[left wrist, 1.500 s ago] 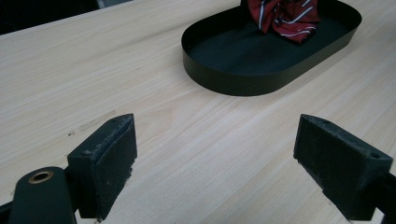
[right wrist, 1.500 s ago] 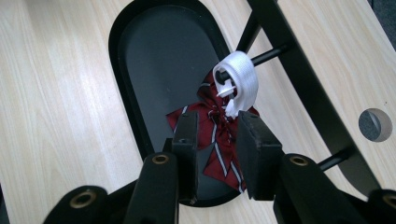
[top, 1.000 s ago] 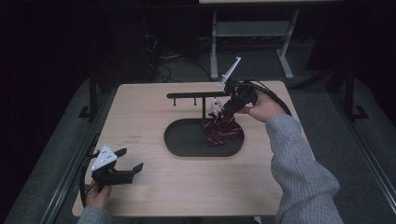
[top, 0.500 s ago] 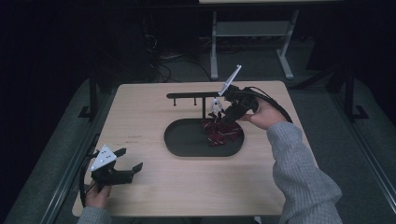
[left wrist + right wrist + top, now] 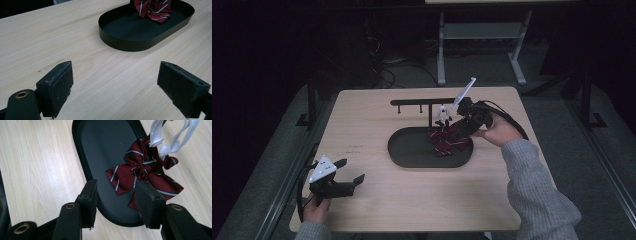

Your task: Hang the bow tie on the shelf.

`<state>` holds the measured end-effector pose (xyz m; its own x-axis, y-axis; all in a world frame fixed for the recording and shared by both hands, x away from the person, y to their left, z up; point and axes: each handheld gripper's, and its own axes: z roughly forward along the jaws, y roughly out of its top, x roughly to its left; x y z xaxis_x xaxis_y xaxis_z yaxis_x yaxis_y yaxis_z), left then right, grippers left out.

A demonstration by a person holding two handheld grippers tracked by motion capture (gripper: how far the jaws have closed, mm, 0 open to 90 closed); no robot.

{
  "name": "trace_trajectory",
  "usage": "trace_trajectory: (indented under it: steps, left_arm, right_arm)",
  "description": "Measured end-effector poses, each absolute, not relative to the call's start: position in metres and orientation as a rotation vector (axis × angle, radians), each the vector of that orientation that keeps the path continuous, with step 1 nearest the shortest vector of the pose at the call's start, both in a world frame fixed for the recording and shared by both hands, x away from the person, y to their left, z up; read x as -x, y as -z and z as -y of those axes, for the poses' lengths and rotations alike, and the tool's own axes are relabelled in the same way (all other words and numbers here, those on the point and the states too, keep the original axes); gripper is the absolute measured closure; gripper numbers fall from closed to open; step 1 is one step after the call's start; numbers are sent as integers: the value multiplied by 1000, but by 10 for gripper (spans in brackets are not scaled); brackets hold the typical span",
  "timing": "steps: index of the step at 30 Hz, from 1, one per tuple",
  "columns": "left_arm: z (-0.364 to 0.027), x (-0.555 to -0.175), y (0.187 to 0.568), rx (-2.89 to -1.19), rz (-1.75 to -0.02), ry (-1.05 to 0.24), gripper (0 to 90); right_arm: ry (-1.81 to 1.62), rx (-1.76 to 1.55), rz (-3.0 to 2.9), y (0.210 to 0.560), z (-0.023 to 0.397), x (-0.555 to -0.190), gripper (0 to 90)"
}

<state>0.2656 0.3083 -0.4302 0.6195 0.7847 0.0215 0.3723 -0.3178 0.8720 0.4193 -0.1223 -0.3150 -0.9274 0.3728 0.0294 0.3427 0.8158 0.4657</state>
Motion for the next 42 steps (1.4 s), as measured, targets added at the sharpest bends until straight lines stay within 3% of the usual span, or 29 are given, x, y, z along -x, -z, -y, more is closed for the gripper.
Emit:
trace_trajectory:
  steps: [7,42]
  left_arm:
    - [-309,-265,430,-1928,-917,-567,130]
    - [-310,-264,429,-1917,-924,-574,130]
  right_arm:
    - [-751,-612,-2912,322,127,-412,442]
    - [-800,-705,-2893,361,169,-381,407]
